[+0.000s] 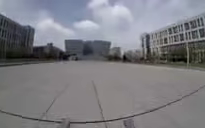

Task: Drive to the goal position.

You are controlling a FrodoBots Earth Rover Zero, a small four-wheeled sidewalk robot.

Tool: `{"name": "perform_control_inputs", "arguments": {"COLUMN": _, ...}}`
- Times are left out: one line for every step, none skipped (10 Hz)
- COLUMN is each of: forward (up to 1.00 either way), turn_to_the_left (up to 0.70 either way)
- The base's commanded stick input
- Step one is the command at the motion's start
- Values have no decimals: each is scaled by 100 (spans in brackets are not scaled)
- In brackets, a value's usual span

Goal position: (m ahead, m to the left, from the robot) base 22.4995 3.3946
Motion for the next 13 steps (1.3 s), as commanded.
{"name": "perform_control_inputs", "arguments": {"forward": 100, "turn_to_the_left": 0}}
{"name": "perform_control_inputs", "arguments": {"forward": 100, "turn_to_the_left": 0}}
{"name": "perform_control_inputs", "arguments": {"forward": 100, "turn_to_the_left": -30}}
{"name": "perform_control_inputs", "arguments": {"forward": 100, "turn_to_the_left": -40}}
{"name": "perform_control_inputs", "arguments": {"forward": 100, "turn_to_the_left": -40}}
{"name": "perform_control_inputs", "arguments": {"forward": 100, "turn_to_the_left": -35}}
{"name": "perform_control_inputs", "arguments": {"forward": 100, "turn_to_the_left": -19}}
{"name": "perform_control_inputs", "arguments": {"forward": 100, "turn_to_the_left": 0}}
{"name": "perform_control_inputs", "arguments": {"forward": 100, "turn_to_the_left": 0}}
{"name": "perform_control_inputs", "arguments": {"forward": 100, "turn_to_the_left": 0}}
{"name": "perform_control_inputs", "arguments": {"forward": 100, "turn_to_the_left": 0}}
{"name": "perform_control_inputs", "arguments": {"forward": 100, "turn_to_the_left": 0}}
{"name": "perform_control_inputs", "arguments": {"forward": 100, "turn_to_the_left": 0}}
